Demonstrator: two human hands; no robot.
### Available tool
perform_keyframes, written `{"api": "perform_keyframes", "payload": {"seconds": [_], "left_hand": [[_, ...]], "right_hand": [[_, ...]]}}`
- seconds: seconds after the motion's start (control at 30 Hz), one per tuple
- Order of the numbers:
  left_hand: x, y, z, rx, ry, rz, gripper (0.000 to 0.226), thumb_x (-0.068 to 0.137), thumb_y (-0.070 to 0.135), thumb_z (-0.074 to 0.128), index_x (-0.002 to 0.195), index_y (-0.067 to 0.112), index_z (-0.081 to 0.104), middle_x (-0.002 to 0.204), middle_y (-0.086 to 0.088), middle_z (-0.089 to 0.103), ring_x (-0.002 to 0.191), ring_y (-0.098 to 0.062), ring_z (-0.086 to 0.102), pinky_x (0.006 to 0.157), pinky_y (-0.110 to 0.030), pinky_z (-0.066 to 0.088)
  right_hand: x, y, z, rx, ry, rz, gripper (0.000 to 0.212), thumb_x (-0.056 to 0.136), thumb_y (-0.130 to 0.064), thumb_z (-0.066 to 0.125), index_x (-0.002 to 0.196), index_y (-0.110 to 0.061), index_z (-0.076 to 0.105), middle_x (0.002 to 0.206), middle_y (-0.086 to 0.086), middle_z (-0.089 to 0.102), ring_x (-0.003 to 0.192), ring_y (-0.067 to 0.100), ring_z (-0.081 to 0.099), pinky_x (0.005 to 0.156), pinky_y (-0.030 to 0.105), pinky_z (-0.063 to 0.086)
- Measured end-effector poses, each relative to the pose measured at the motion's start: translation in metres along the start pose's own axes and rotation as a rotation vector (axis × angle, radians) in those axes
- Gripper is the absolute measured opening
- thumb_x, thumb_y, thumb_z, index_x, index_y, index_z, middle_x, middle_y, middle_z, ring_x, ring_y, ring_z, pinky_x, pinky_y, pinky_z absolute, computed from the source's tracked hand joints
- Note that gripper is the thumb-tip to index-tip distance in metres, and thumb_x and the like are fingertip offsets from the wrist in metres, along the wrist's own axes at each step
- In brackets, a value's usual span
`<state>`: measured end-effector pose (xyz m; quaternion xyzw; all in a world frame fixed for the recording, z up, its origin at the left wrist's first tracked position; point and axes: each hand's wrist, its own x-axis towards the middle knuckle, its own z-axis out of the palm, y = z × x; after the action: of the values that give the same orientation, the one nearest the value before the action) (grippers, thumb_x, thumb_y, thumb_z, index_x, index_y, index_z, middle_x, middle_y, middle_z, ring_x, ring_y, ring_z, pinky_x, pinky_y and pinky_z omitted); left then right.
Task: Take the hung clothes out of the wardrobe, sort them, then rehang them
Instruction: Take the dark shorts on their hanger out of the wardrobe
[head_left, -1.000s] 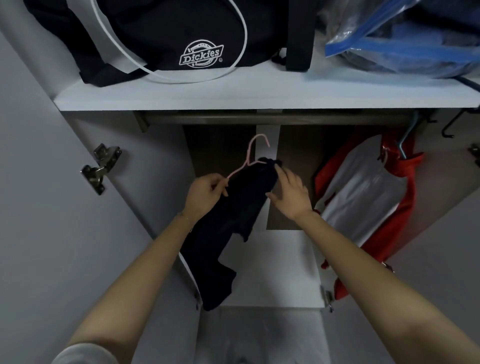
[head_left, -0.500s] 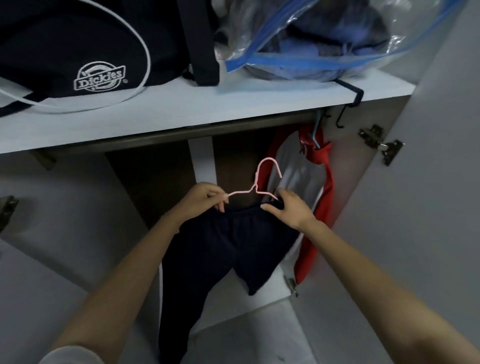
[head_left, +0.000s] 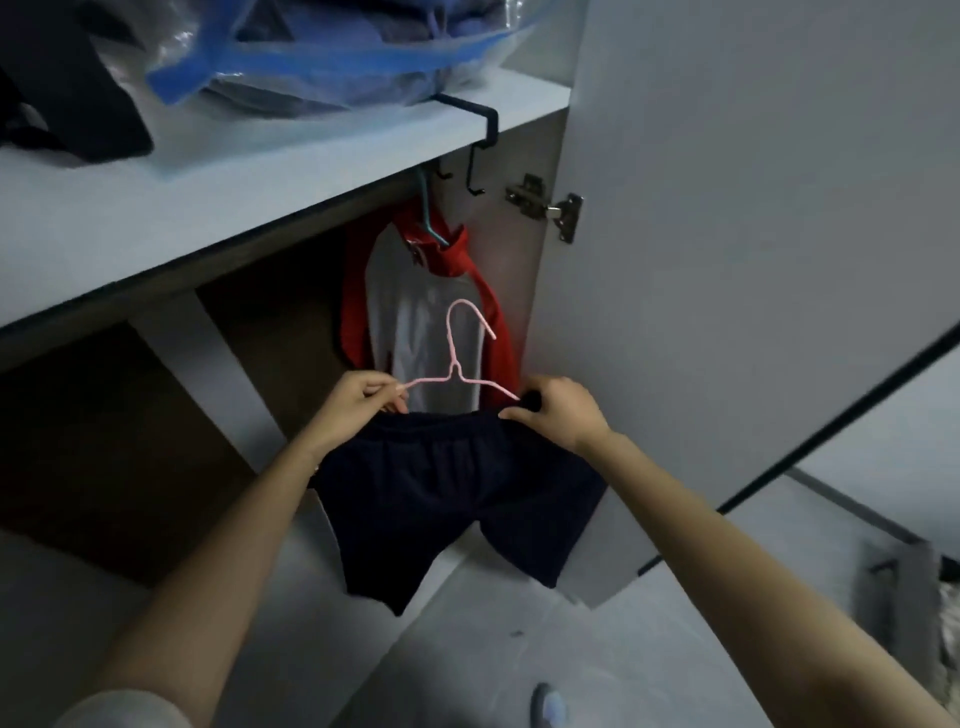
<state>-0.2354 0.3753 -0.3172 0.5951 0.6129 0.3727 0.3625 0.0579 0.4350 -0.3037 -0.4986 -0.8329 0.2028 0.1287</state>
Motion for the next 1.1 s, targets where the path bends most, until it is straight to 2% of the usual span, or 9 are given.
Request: {"api": "perform_keyframes", "payload": {"seconds": [0.1, 0.2, 0.43, 0.53, 0.6, 0.67, 0.8, 0.97, 1.1], "left_hand": [[0.018, 0.006, 0.033, -0.002, -0.066, 0.057, 0.020, 0.097, 0.008, 0.059, 0.086, 0.016, 0.073, 0.078, 0.000, 0.075, 0.074, -0.009, 0.069, 0.074, -0.018, 0.053], [0.033, 0.017, 0.072, 0.014, -0.150, 0.128, 0.022, 0.096, 0.008, 0.060, 0.086, 0.022, 0.073, 0.079, 0.007, 0.075, 0.079, -0.006, 0.069, 0.080, -0.017, 0.052], [0.048, 0.056, 0.154, 0.082, -0.320, 0.286, 0.015, 0.090, 0.018, 0.071, 0.091, 0.033, 0.071, 0.092, 0.019, 0.073, 0.094, 0.002, 0.065, 0.089, -0.013, 0.045], [0.048, 0.068, 0.191, 0.233, -0.387, 0.399, 0.022, 0.083, 0.024, 0.079, 0.098, 0.037, 0.067, 0.097, 0.028, 0.066, 0.097, 0.007, 0.061, 0.090, -0.004, 0.038], [0.044, 0.079, 0.222, 0.313, -0.426, 0.471, 0.028, 0.081, 0.027, 0.081, 0.107, 0.023, 0.071, 0.103, 0.017, 0.066, 0.100, 0.000, 0.059, 0.092, -0.007, 0.037], [0.037, 0.092, 0.256, 0.338, -0.455, 0.505, 0.029, 0.082, 0.028, 0.080, 0.108, 0.017, 0.072, 0.105, 0.008, 0.069, 0.100, -0.007, 0.061, 0.094, -0.020, 0.043], [0.007, 0.132, 0.331, 0.337, -0.488, 0.558, 0.009, 0.084, 0.028, 0.078, 0.086, 0.020, 0.073, 0.084, 0.010, 0.071, 0.080, -0.012, 0.063, 0.078, -0.033, 0.049], [-0.041, 0.188, 0.421, 0.271, -0.525, 0.649, 0.018, 0.084, 0.028, 0.078, 0.075, 0.016, 0.067, 0.075, 0.004, 0.067, 0.072, -0.015, 0.058, 0.069, -0.030, 0.043], [-0.078, 0.233, 0.489, 0.256, -0.609, 0.745, 0.016, 0.087, 0.033, 0.074, 0.082, 0.019, 0.070, 0.084, 0.006, 0.069, 0.080, -0.012, 0.059, 0.071, -0.028, 0.043]], "right_hand": [[-0.033, 0.020, -0.007, 0.027, 0.106, 0.122, 0.032, 0.085, -0.049, 0.069, 0.088, -0.018, 0.062, 0.085, -0.005, 0.064, 0.075, 0.015, 0.054, 0.063, 0.030, 0.038], [-0.070, 0.046, -0.016, 0.072, 0.185, 0.232, 0.034, 0.085, -0.049, 0.069, 0.079, -0.018, 0.057, 0.076, -0.004, 0.062, 0.072, 0.019, 0.056, 0.061, 0.033, 0.042], [-0.149, 0.078, -0.047, 0.133, 0.399, 0.341, 0.029, 0.088, -0.043, 0.068, 0.083, -0.015, 0.062, 0.077, -0.006, 0.063, 0.071, 0.013, 0.055, 0.062, 0.030, 0.043], [-0.191, 0.099, -0.060, 0.122, 0.466, 0.398, 0.028, 0.088, -0.044, 0.068, 0.083, -0.017, 0.063, 0.079, -0.006, 0.064, 0.073, 0.012, 0.056, 0.063, 0.030, 0.045], [-0.223, 0.116, -0.067, 0.123, 0.504, 0.461, 0.026, 0.087, -0.043, 0.068, 0.084, -0.018, 0.064, 0.080, -0.007, 0.065, 0.074, 0.012, 0.057, 0.064, 0.030, 0.046], [-0.257, 0.133, -0.072, 0.142, 0.545, 0.523, 0.024, 0.086, -0.043, 0.070, 0.083, -0.019, 0.065, 0.079, -0.007, 0.065, 0.075, 0.012, 0.058, 0.064, 0.031, 0.047], [-0.334, 0.163, -0.082, 0.137, 0.618, 0.655, 0.026, 0.085, -0.046, 0.069, 0.080, -0.021, 0.064, 0.075, -0.011, 0.065, 0.072, 0.009, 0.058, 0.062, 0.031, 0.047], [-0.433, 0.191, -0.099, 0.136, 0.744, 0.813, 0.027, 0.085, -0.047, 0.069, 0.075, -0.023, 0.062, 0.071, -0.011, 0.062, 0.070, 0.008, 0.058, 0.061, 0.031, 0.046], [-0.513, 0.205, -0.109, 0.169, 0.863, 0.936, 0.029, 0.084, -0.044, 0.071, 0.069, -0.023, 0.057, 0.064, -0.010, 0.055, 0.062, 0.007, 0.052, 0.055, 0.027, 0.037]]}}
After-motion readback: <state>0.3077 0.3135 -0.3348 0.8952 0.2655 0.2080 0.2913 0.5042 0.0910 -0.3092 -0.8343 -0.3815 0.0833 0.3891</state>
